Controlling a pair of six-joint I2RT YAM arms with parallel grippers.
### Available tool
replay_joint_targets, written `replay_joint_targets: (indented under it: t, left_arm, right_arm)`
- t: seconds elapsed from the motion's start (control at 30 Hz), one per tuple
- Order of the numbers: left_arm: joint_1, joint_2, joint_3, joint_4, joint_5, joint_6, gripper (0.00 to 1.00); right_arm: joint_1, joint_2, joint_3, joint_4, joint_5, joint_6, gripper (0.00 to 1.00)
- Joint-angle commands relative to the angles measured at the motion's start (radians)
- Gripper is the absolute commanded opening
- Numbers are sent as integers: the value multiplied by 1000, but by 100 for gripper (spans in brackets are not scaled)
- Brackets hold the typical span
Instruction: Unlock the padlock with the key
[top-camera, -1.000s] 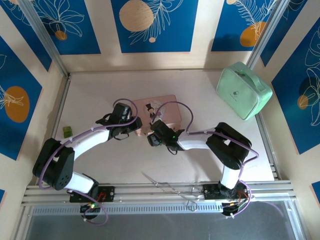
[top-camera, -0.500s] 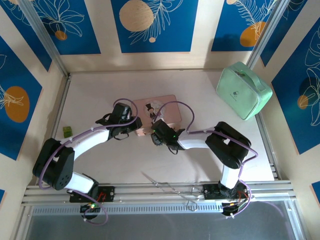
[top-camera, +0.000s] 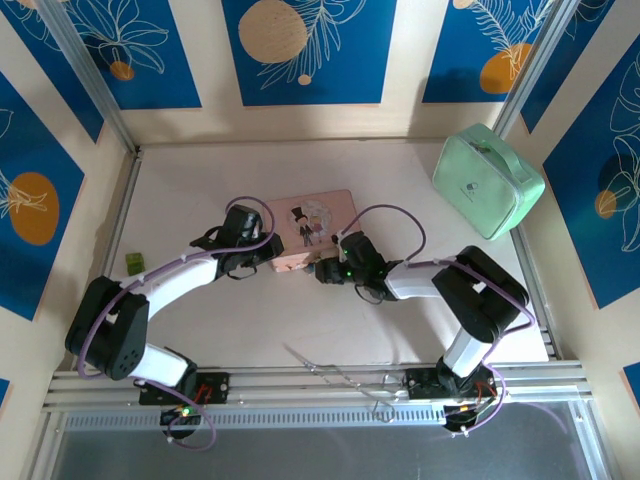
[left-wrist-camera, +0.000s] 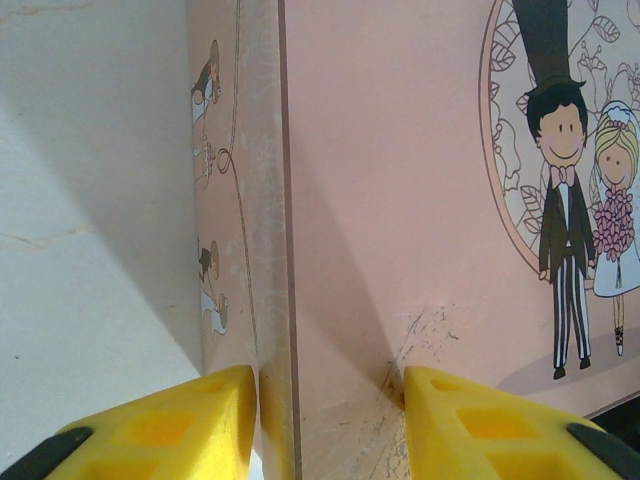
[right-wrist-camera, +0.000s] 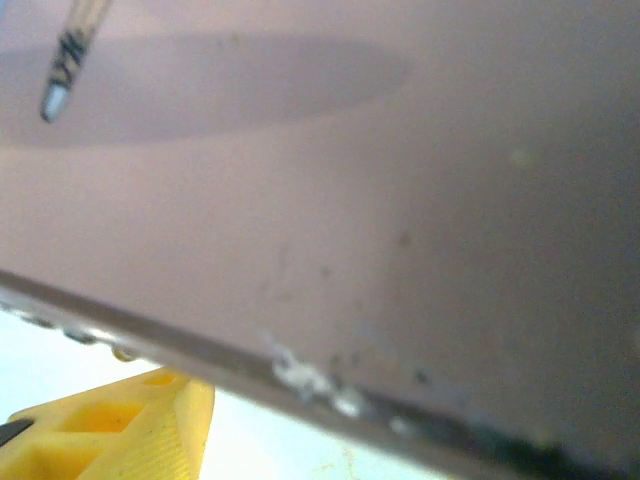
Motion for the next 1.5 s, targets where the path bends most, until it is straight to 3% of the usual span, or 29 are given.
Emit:
replay_joint_targets:
  t: [0.0, 0.37, 0.73, 1.07, 1.4, 1.47]
  left_arm:
    - [31, 23, -11, -59, -41, 15, 41]
    - [32, 22, -12, -57, -36, 15, 40]
    - [32, 27, -11, -59, -34, 16, 40]
    - [32, 28, -5, -60, -32, 12, 39]
    - [32, 32, -2, -66, -32, 12, 39]
    - [33, 35, -2, -62, -30, 9, 39]
  right_arm:
    - [1, 9, -3, 99, -116, 45, 59]
    - [6, 92, 41, 106, -111, 76, 55]
    - [23, 92, 41, 92, -123, 44, 37]
    - [38, 80, 37, 80, -120, 54, 40]
    - [44, 100, 54, 90, -126, 56, 34]
    - [46, 104, 56, 90, -117, 61, 38]
